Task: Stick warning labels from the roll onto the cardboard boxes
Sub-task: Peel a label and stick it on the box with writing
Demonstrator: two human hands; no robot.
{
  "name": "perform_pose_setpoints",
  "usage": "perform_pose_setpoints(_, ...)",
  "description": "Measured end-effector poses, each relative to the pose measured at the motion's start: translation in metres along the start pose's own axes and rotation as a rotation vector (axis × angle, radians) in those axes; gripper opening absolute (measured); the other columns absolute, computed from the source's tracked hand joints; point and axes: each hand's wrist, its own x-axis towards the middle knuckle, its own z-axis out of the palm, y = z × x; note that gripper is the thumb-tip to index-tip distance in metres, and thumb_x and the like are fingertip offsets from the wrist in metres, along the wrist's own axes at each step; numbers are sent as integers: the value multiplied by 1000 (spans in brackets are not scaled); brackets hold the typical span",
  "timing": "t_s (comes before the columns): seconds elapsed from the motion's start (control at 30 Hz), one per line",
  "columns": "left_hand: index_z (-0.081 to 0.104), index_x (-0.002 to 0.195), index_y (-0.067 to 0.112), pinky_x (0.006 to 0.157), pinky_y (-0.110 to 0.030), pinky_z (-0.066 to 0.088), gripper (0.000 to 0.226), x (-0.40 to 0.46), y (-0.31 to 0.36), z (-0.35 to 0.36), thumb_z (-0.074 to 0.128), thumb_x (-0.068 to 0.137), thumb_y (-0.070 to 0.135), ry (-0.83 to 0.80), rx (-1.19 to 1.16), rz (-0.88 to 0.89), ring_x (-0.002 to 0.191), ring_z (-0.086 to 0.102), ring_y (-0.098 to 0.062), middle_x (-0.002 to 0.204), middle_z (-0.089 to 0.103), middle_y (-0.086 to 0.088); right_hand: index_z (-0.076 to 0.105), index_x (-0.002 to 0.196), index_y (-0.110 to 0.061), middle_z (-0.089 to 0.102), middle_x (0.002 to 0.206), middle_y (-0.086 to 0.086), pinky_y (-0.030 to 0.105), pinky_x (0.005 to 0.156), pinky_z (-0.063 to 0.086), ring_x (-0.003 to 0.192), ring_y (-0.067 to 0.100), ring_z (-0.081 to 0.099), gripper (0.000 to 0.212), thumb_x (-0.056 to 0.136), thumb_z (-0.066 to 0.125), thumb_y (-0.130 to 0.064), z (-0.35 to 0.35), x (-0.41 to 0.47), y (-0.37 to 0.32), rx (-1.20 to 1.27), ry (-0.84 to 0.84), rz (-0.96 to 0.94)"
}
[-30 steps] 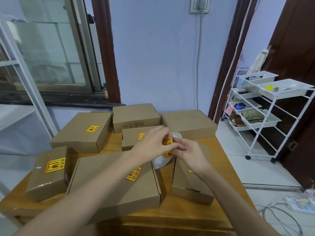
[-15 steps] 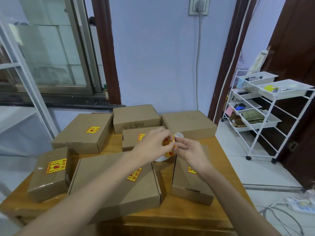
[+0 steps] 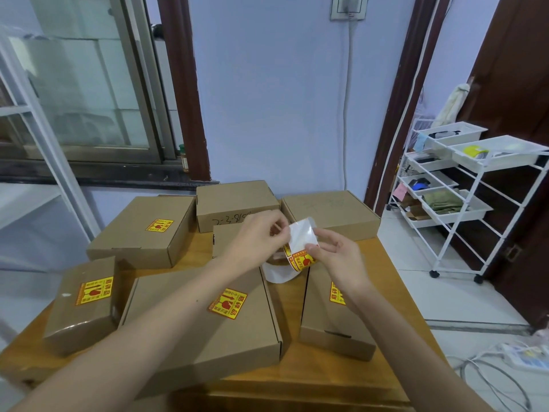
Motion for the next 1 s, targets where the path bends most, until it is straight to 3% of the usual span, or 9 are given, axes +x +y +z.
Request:
perform_pose_setpoints(0.17,67,92,19,63,-20,46,11,9,-22,-12,56,95,22,100,10,-105,74,58,-3,77,63,11,57,133,-13,73,90,-7,1,58,46,73,-10,70,45,90,67,-11,0,8,0,10,19,4)
perform_pose_setpoints(0.37,65,105,17,61,-19,52,12,32,-59,-24,56,98,18,284,-171,-267,70,64,-10,88,66,3,55,134,-13,73,91,-3,1,57,46,71,-11,69,45,90,66,-10,6,15,1,1,14,17)
perform_pose_setpoints(0.47,64,107,14,59,-18,52,13,46,-82,-28,56,97,16,339,-152,-318,68,65,-11,93,66,0,56,135,-14,75,95,1,2,58,47,74,-11,69,46,90,67,-13,10,19,5,-17,4,19)
perform_pose_setpoints(0.53,64,111,11,63,-24,57,16,56,-100,-28,57,97,16,349,-126,-349,69,67,-13,98,67,-3,55,135,-16,77,101,5,4,61,49,79,-6,71,48,89,68,-16,11,22,7,-19,-3,21)
perform_pose_setpoints(0.6,63,112,11,67,-29,59,17,63,-117,-28,57,97,15,356,-106,-378,71,68,-14,103,67,-5,55,135,-18,77,96,0,5,62,50,81,-5,72,48,89,68,-16,11,26,9,-30,-7,11)
perform_pose_setpoints(0.67,64,111,12,69,-26,57,16,69,-130,-27,58,97,16,354,-51,-393,77,68,-14,104,67,-4,53,135,-22,77,85,-10,7,62,51,80,-5,72,49,89,69,-16,10,29,12,-37,-12,-1)
perform_pose_setpoints(0.77,66,111,12,81,-30,54,17,76,-148,-22,59,96,16,336,53,-408,96,65,-18,108,67,-5,52,136,-26,75,74,-22,7,65,52,83,-5,71,51,88,69,-19,8,33,15,-62,-18,-19)
perform_pose_setpoints(0.9,68,112,13,80,-26,47,19,82,-168,-11,60,96,19,318,127,-413,105,63,-20,112,69,-5,51,137,-26,76,75,-22,9,70,55,87,-3,72,53,87,69,-22,3,41,15,-65,-15,-32)
perform_pose_setpoints(1.0,68,113,17,77,-29,48,20,87,-177,-7,61,95,23,330,198,-443,103,65,-21,112,70,-4,51,134,-29,77,77,-17,4,64,50,85,-4,72,50,88,68,-21,1,45,11,-40,-11,-45)
